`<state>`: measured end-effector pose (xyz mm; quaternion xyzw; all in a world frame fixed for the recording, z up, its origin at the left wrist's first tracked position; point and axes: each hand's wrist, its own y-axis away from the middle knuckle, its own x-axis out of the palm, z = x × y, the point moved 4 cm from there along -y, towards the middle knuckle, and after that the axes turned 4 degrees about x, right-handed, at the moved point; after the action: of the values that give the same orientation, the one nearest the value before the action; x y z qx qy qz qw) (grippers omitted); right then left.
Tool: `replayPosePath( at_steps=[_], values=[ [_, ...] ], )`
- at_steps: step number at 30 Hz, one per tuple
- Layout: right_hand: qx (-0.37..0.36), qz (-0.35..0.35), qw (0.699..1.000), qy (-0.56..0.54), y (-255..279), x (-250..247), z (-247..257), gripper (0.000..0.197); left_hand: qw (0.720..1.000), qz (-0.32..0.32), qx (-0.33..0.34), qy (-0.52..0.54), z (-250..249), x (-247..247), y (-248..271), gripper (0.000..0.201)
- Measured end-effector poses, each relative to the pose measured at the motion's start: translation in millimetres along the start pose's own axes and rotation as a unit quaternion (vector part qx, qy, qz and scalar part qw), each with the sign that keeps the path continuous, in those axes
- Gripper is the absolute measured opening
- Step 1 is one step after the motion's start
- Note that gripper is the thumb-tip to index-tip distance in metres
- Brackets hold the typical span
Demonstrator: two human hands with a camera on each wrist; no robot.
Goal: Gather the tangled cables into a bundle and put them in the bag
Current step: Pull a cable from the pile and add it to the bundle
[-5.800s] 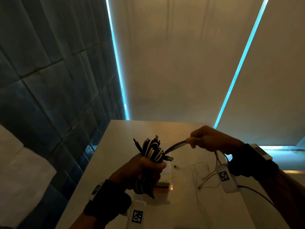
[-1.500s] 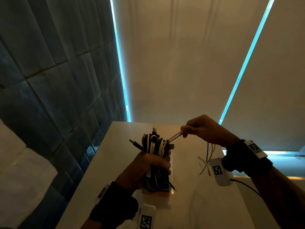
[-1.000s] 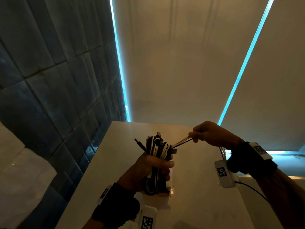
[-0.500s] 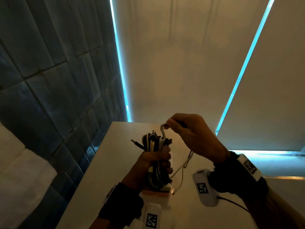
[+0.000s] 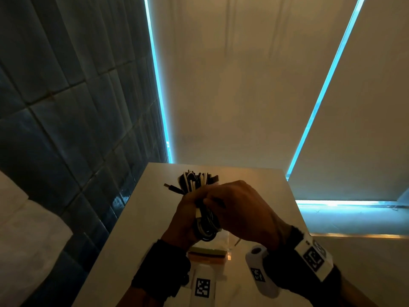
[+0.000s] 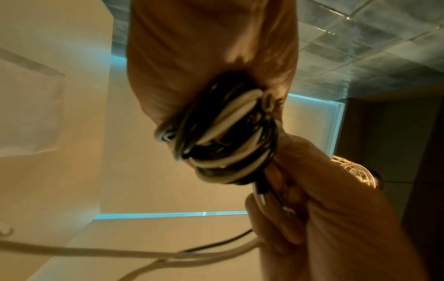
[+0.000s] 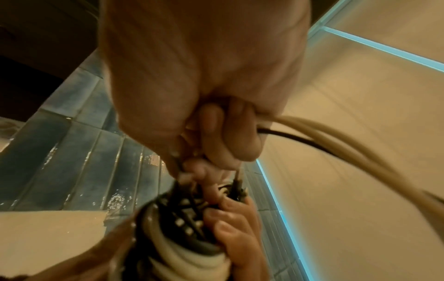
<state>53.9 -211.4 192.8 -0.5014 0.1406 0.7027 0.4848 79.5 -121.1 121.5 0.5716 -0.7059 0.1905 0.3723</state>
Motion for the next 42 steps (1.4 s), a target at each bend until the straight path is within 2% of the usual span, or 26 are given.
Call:
replayPosePath(
  at_steps=[2,4,5,8,9,11,13,14,15,20,22,25,26,29,32,35,37,42],
  values=[
    [0.006,0.008,1.000,0.026,3,1,6,0.019,0.998,-0.029,0.033,-0.044,-6,-5,-2,0.021],
    [0.004,-0.024,0.999,0.031,10,2,11,0.018,0.994,-0.052,0.072,-0.063,-17,-10,-7,0.014],
    [0.007,-0.044,0.999,0.024,16,5,11,0.021,0.992,-0.063,0.093,-0.061,-24,-14,-10,0.017],
    [0.049,-0.090,0.992,-0.073,38,23,4,0.040,0.982,-0.097,0.156,-0.038,-45,-24,-21,0.026],
    [0.076,-0.084,0.985,-0.130,47,33,-4,0.039,0.978,-0.108,0.174,-0.033,-51,-28,-23,0.024],
    [0.129,-0.005,0.970,-0.205,64,56,-25,0.028,0.971,-0.126,0.203,-0.032,-59,-35,-27,0.021],
    [0.164,0.125,0.958,-0.198,78,74,-48,0.021,0.967,-0.128,0.218,-0.033,-62,-39,-27,0.021],
    [0.177,0.159,0.955,-0.175,82,79,-59,0.018,0.968,-0.125,0.217,-0.033,-61,-41,-28,0.022],
    [0.185,0.158,0.956,-0.161,83,76,-68,0.019,0.968,-0.124,0.216,-0.039,-60,-41,-27,0.022],
    [0.209,-0.026,0.950,-0.230,62,39,-65,0.048,0.962,-0.103,0.232,-0.098,-51,-29,-27,0.027],
    [0.212,-0.021,0.941,-0.262,49,45,-55,0.055,0.958,-0.098,0.236,-0.131,-46,-25,-26,0.024],
    [0.190,-0.002,0.943,-0.274,38,60,-42,0.053,0.953,-0.096,0.236,-0.164,-38,-21,-24,0.015],
    [0.186,-0.013,0.938,-0.293,38,62,-39,0.049,0.951,-0.101,0.236,-0.169,-37,-22,-25,0.013],
    [0.205,-0.077,0.895,-0.390,43,55,-39,0.041,0.941,-0.128,0.247,-0.194,-39,-31,-26,0.013],
    [0.188,-0.121,0.901,-0.371,46,47,-33,0.041,0.927,-0.146,0.262,-0.226,-37,-34,-22,0.020],
    [0.175,-0.106,0.901,-0.382,52,49,-23,0.039,0.927,-0.154,0.274,-0.204,-37,-29,-24,0.027],
    [0.171,-0.080,0.900,-0.394,61,49,-20,0.038,0.933,-0.169,0.274,-0.159,-45,-28,-29,0.024],
    [0.177,0.014,0.869,-0.462,74,61,-22,0.033,0.961,-0.168,0.214,-0.058,-54,-22,-37,0.020]
  ],
)
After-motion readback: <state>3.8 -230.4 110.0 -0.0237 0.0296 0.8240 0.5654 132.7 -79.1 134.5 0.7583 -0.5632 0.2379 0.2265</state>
